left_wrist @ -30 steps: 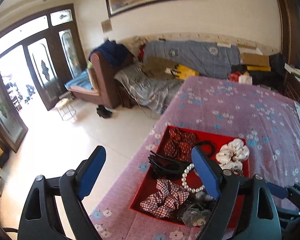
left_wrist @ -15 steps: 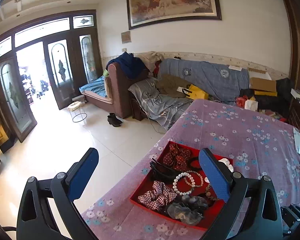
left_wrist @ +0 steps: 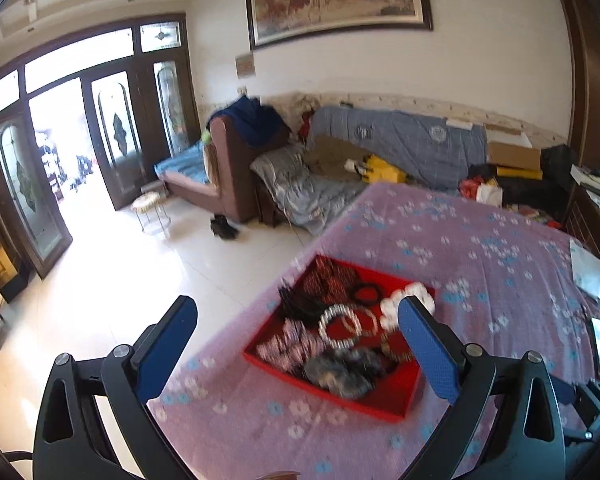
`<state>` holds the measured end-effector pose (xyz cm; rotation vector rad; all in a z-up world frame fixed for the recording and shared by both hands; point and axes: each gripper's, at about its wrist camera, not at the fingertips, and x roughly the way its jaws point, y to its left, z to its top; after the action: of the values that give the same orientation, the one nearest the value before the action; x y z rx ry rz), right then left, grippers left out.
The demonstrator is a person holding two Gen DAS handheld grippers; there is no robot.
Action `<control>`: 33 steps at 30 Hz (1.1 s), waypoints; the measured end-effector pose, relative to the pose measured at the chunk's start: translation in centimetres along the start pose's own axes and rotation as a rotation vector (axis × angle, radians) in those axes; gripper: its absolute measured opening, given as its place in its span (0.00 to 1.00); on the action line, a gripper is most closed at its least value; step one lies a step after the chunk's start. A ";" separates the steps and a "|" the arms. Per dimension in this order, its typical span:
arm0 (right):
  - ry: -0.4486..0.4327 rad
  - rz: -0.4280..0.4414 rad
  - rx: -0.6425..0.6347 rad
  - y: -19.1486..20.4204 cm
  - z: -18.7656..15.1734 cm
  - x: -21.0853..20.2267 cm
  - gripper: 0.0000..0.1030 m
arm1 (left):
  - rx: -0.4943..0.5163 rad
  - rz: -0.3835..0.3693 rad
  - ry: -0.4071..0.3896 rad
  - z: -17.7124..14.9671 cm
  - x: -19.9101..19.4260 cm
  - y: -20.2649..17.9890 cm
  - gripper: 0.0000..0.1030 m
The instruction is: Organize jewelry
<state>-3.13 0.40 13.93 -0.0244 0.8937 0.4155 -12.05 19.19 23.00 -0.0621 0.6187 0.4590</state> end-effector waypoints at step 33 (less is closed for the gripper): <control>0.166 -0.013 -0.029 1.2 -2.6 6.2 0.72 | 0.032 -0.012 0.376 -7.5 5.5 -0.1 0.97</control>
<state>-2.11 3.09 7.77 -0.0926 1.0501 0.4187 -12.18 19.86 13.70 -0.1234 0.9938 0.4283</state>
